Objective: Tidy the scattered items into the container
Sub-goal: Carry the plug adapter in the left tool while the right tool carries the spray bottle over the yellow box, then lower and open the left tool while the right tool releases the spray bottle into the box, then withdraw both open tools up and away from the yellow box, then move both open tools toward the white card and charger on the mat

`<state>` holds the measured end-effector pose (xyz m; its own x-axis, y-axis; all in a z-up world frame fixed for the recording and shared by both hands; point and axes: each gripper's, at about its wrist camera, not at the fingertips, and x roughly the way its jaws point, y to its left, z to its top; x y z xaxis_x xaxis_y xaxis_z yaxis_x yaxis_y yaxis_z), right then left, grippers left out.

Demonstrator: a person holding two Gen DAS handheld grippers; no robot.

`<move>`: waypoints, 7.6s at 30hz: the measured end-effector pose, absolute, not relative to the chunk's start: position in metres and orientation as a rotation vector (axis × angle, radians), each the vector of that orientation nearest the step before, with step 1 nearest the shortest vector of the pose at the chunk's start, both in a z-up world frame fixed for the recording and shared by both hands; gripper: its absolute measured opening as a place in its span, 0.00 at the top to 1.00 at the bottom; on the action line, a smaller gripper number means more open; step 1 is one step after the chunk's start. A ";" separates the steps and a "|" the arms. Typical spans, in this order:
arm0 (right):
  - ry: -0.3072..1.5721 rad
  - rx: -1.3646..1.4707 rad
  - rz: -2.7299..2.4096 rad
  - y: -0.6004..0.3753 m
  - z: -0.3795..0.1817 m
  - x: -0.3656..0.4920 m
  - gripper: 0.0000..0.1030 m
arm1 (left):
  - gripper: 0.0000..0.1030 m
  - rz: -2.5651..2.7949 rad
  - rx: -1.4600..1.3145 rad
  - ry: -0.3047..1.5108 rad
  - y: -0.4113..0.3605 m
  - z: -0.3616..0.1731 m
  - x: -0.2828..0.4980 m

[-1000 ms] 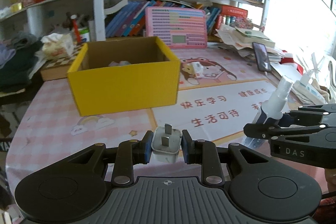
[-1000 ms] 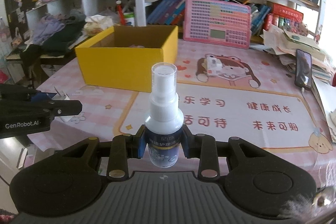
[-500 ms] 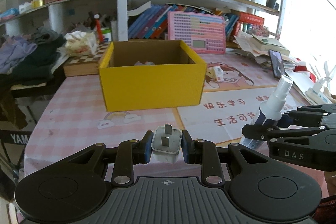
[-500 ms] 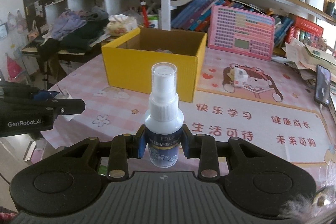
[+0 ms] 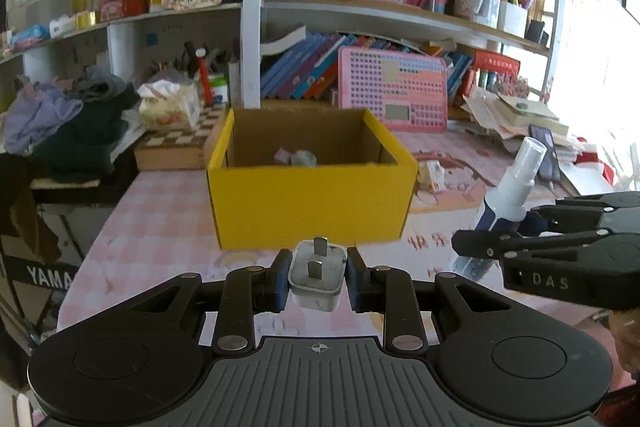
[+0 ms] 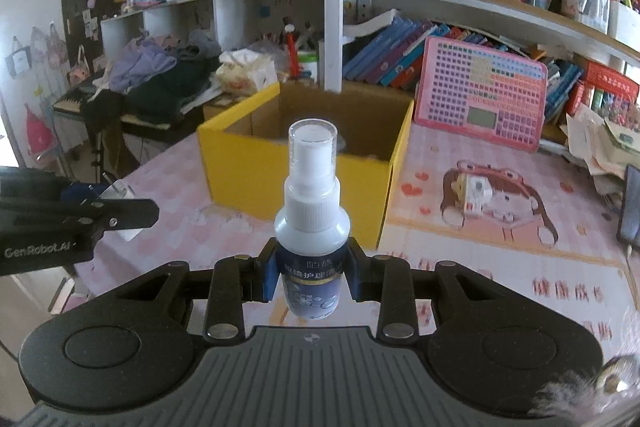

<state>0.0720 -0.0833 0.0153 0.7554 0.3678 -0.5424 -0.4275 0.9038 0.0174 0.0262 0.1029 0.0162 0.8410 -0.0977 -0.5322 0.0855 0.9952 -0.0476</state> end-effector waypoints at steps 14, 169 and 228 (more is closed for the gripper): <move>0.455 -0.102 0.510 -0.081 0.058 0.229 0.70 | 0.75 -0.060 0.053 0.527 0.087 0.035 0.156; 0.602 -0.033 0.004 -0.173 -0.005 0.003 0.18 | 0.13 -0.245 0.148 0.662 0.017 -0.014 0.012; 0.677 0.109 0.160 -0.351 -0.033 0.244 0.17 | 0.15 -0.094 0.157 0.727 -0.158 -0.045 0.229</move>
